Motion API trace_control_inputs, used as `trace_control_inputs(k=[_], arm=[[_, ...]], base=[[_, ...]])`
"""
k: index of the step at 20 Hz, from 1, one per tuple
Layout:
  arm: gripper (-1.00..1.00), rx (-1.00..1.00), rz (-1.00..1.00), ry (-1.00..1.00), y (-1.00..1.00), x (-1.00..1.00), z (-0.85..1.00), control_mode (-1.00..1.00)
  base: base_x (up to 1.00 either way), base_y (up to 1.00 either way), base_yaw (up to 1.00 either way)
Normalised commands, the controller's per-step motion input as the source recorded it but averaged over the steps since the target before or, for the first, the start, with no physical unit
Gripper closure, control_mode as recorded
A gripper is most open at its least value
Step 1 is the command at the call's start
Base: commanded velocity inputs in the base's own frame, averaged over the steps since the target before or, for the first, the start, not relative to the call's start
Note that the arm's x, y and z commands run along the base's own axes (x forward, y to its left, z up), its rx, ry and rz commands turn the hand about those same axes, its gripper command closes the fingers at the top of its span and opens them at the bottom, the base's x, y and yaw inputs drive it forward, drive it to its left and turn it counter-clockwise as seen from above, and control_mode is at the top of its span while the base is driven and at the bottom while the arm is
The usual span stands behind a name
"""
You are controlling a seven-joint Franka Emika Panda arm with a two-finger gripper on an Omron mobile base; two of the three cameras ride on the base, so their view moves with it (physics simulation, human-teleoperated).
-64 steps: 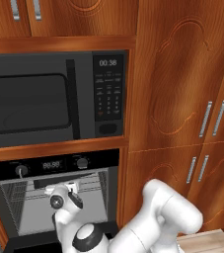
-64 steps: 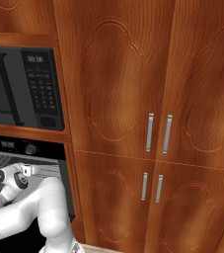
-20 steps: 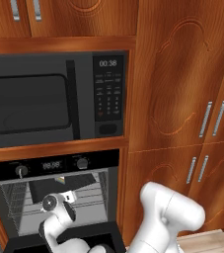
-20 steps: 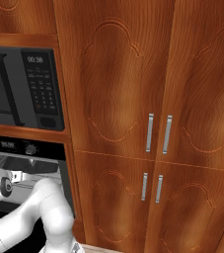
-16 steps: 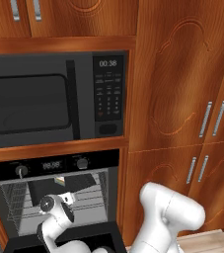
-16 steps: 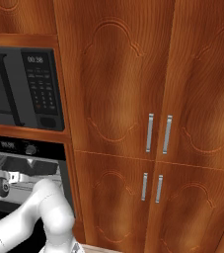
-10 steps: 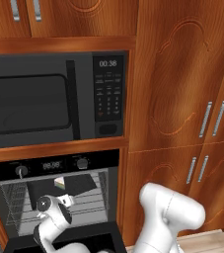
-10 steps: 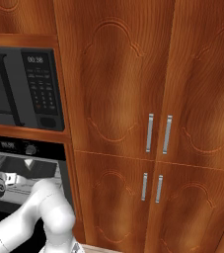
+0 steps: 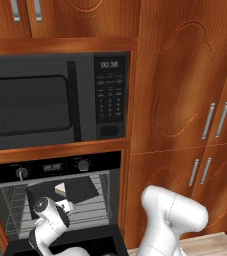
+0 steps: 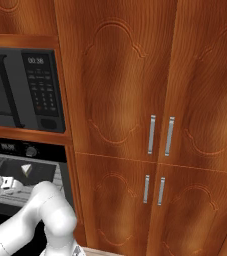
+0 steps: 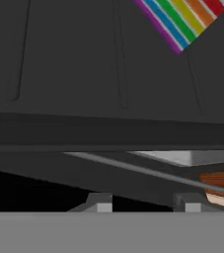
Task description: Take the baked cake out of the oven and place it on the plate for cooling. Then close the oven door.
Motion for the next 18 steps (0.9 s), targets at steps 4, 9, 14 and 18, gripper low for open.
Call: trace_control_inputs(k=[4,9,14,18], arm=[[-1.0,-0.02,0.0,0.1,0.05,-0.72,-0.83,-1.0],[-1.0,-0.03,0.0,0.07,0.05,-0.74,-0.86,-1.0],[-1.0,-0.03,0.0,0.04,0.05,-0.77,-0.88,-1.0],[-1.0,-0.02,0.0,0.07,0.03,-0.73,-0.85,-1.0]], base=[[0.0,0.0,0.0],[0.0,0.0,0.0],[0.0,0.0,0.0],[0.0,0.0,0.0]])
